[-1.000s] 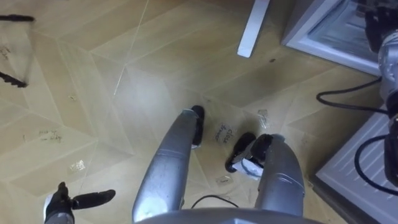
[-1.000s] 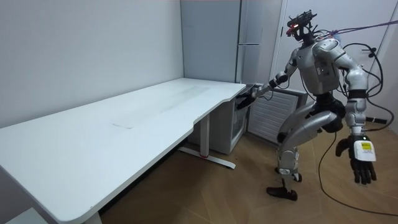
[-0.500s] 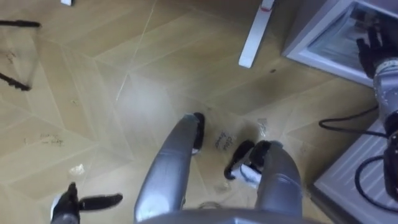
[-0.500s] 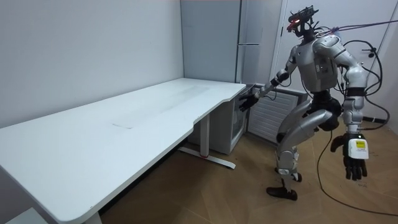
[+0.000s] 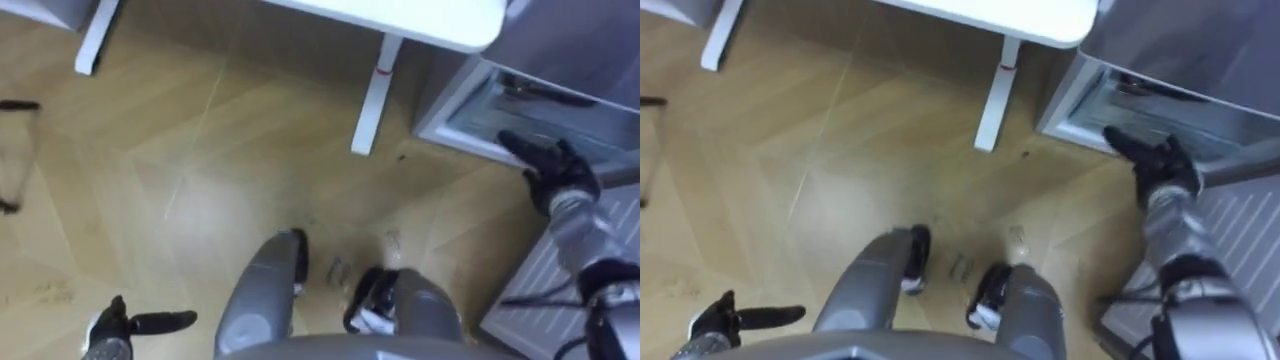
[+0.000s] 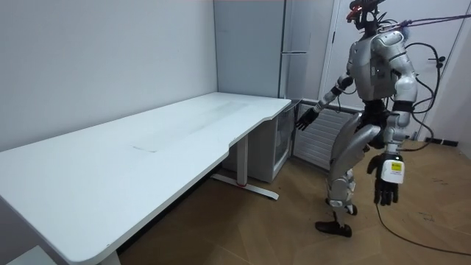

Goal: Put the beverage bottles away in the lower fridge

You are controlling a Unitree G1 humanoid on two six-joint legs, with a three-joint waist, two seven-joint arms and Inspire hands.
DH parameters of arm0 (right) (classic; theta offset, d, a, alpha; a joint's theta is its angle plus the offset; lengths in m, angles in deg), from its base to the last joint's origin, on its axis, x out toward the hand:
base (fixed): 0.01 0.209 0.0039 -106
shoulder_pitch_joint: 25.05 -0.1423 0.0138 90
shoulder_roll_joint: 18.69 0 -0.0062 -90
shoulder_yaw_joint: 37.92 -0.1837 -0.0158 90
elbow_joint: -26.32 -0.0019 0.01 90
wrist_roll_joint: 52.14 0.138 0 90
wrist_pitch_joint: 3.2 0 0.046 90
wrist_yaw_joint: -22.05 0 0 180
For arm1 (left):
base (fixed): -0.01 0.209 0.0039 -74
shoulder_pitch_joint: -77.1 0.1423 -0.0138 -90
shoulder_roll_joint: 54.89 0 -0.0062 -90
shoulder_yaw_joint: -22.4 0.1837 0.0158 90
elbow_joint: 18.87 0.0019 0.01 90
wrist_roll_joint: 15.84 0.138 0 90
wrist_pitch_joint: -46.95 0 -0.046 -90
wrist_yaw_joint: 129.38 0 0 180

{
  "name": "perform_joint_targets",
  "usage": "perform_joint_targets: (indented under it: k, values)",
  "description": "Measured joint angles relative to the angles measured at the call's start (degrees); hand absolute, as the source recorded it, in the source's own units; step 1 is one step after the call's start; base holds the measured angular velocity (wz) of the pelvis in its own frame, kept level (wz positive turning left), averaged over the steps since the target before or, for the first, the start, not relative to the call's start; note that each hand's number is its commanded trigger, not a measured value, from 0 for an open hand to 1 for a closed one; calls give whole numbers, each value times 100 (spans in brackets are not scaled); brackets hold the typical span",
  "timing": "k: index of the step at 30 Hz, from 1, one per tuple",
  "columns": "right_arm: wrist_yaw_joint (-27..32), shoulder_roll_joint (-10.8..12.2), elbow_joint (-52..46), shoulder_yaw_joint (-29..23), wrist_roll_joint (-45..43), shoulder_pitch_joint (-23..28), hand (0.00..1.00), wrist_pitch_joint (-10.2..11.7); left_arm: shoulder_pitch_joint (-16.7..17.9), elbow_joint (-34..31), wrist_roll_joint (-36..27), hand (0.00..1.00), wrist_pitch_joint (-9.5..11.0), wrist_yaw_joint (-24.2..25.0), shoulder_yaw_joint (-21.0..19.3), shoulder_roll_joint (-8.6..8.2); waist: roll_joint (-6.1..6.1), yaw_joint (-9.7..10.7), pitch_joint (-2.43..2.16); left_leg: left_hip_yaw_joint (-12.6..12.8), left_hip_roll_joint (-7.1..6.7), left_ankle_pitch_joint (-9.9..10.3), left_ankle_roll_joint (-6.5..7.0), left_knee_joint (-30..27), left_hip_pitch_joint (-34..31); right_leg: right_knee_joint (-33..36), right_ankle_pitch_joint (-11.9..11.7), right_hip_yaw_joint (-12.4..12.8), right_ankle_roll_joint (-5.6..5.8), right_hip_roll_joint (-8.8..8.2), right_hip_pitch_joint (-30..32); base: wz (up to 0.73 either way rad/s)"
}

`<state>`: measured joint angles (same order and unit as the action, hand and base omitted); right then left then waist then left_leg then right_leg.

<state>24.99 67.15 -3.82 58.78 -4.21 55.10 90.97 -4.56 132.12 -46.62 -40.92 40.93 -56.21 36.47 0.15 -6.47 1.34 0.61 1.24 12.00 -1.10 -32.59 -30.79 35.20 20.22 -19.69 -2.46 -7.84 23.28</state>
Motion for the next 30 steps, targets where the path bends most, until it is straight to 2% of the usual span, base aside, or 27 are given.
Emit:
perform_joint_targets:
  k: [1, 2, 5, 8, 10, 12, 13, 14, 16, 20, 23, 27, 30]
  values:
    - [21, 117, 0, 15, -160, 245, 0, -3, 15, 80, -2, 0, 51, 16, -9, -41, 41, -13, -55, 107, 0, -35, 14, 242, 269, -204, -57, 53, 29, 6, -212, -22]
    - [48, 162, -9, 12, -239, 358, 0, -3, 21, 93, 13, 0, 62, 16, -12, -64, 48, 17, -78, 123, -7, -44, 16, 330, 384, -295, -85, 58, 41, 10, -315, -20]
    - [349, 344, -277, -20, -958, 921, 0, -7, 52, 95, 49, 0, 92, 5, -246, -226, 57, 193, -92, 267, -57, -109, 65, 752, 988, -724, -190, 132, 139, 14, -841, -13]
    - [624, 435, -637, -137, -1308, 1218, 0, -3, 129, 78, 62, 0, 127, -13, -318, -310, 84, 314, -93, 386, -87, -134, 85, 1067, 1421, -1016, -261, 232, 209, 43, -1147, -21]
    - [861, 445, -1066, -140, -1598, 1541, 0, 20, 191, 83, 124, 0, 170, -91, -456, -379, 138, 349, -124, 507, -113, -142, 98, 1335, 1781, -1228, -292, 318, 265, 78, -1426, -25]
    - [1005, 479, -1193, -185, -1971, 1626, 0, 20, 289, 88, 167, 0, 197, -98, -499, -385, 188, 400, -140, 582, -119, -143, 99, 1493, 2043, -1403, -329, 403, 298, 113, -1658, -21]
    - [1119, 496, -1214, -206, -2186, 1627, 0, 20, 358, 87, 171, 0, 198, -104, -531, -389, 219, 492, -142, 591, -137, -143, 99, 1570, 2211, -1492, -339, 416, 315, 118, -1820, -21]
    - [1225, 536, -1343, -352, -2345, 1684, 0, 14, 395, 78, 185, 0, 198, -106, -625, -411, 252, 500, -137, 637, -143, -142, 99, 1634, 2348, -1585, -348, 466, 332, 129, -1944, -16]
    - [1415, 540, -1499, -448, -2512, 1689, 0, 24, 466, 64, 297, 0, 197, -114, -716, -440, 264, 518, -141, 681, -129, -141, 97, 1711, 2501, -1757, -403, 538, 348, 171, -2099, -20]
    - [1648, 573, -1467, -593, -2734, 1695, 0, 80, 532, 79, 476, 0, 192, -154, -972, -525, 280, 616, -125, 680, -113, -139, 94, 1807, 2750, -2065, -528, 530, 365, 241, -2451, -4]
    - [1768, 699, -1297, -793, -2876, 1856, 0, 88, 594, 96, 639, 0, 186, -243, -1189, -536, 298, 634, -116, 680, -99, -113, 66, 1818, 2938, -2176, -551, 536, 362, 265, -2674, -4]
    - [2069, 717, -1384, -1081, -3427, 2270, 0, 87, 694, 89, 814, 0, 183, -258, -1410, -593, 202, 629, -93, 730, -60, -37, 52, 1849, 3131, -2165, -551, 597, 362, 294, -2806, -12]
    - [2401, 717, -1784, -1343, -3779, 2450, 0, 79, 701, 93, 1173, 0, 174, -255, -1625, -654, 117, 665, -120, 743, -66, -34, 55, 1999, 3198, -2128, -549, 723, 362, 304, -2704, -23]
